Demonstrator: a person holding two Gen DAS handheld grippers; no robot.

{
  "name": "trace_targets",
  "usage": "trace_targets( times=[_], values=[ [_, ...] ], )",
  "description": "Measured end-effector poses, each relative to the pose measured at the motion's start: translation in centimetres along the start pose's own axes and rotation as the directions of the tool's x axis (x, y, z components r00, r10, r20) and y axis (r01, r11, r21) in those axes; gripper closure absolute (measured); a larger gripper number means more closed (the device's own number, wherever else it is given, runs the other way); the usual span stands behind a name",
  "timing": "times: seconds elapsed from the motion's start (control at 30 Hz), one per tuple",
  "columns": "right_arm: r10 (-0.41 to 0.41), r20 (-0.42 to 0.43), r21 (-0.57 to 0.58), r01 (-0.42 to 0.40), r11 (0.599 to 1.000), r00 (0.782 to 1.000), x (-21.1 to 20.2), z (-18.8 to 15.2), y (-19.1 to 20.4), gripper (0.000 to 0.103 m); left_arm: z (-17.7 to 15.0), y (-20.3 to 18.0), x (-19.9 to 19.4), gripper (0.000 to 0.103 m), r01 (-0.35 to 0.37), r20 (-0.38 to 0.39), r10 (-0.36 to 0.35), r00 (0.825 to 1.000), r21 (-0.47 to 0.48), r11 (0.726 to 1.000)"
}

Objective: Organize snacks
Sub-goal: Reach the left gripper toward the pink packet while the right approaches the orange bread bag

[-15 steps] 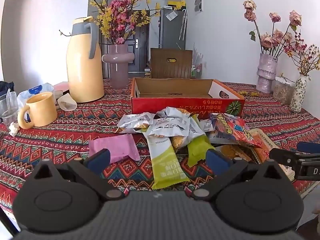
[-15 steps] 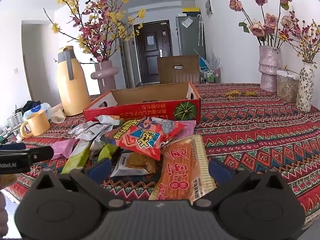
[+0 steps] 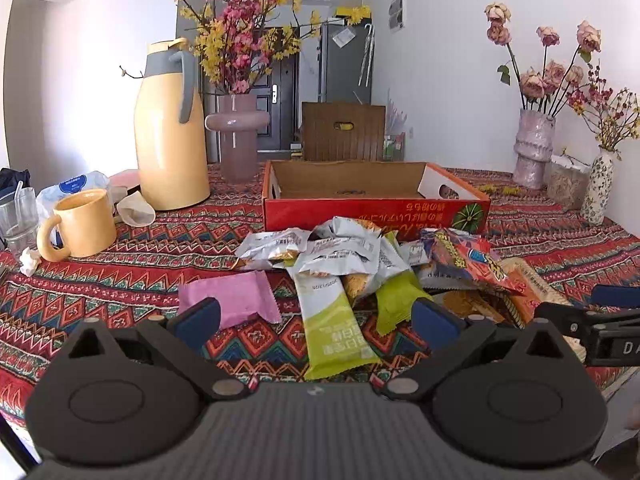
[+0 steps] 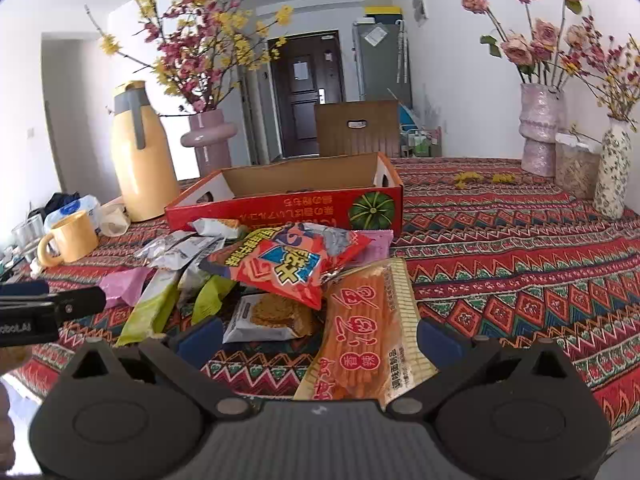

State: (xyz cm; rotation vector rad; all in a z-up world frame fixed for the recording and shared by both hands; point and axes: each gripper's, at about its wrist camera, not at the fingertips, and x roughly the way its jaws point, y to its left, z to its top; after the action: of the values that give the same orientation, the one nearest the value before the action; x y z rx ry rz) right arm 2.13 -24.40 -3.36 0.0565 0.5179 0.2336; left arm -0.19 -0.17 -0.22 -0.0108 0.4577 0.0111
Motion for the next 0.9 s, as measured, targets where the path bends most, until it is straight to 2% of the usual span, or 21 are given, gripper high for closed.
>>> trace_targets(
  times=[0.43, 0.9],
  values=[
    [-0.010, -0.011, 0.008, 0.010, 1.000, 1.000, 0.8, 0.2, -0.3, 0.000, 0.5, -0.3, 0.3, 0.000, -0.006, -0.016, 0.006, 1.000, 0.025, 1.000],
    [-0.054, -0.023, 0.018, 0.055, 0.998, 0.998, 1.5, 0.2, -1.1, 0.001, 0.2, 0.2, 1.0, 0.000, -0.005, -0.027, 0.006, 1.000, 0.006, 1.000]
  ],
)
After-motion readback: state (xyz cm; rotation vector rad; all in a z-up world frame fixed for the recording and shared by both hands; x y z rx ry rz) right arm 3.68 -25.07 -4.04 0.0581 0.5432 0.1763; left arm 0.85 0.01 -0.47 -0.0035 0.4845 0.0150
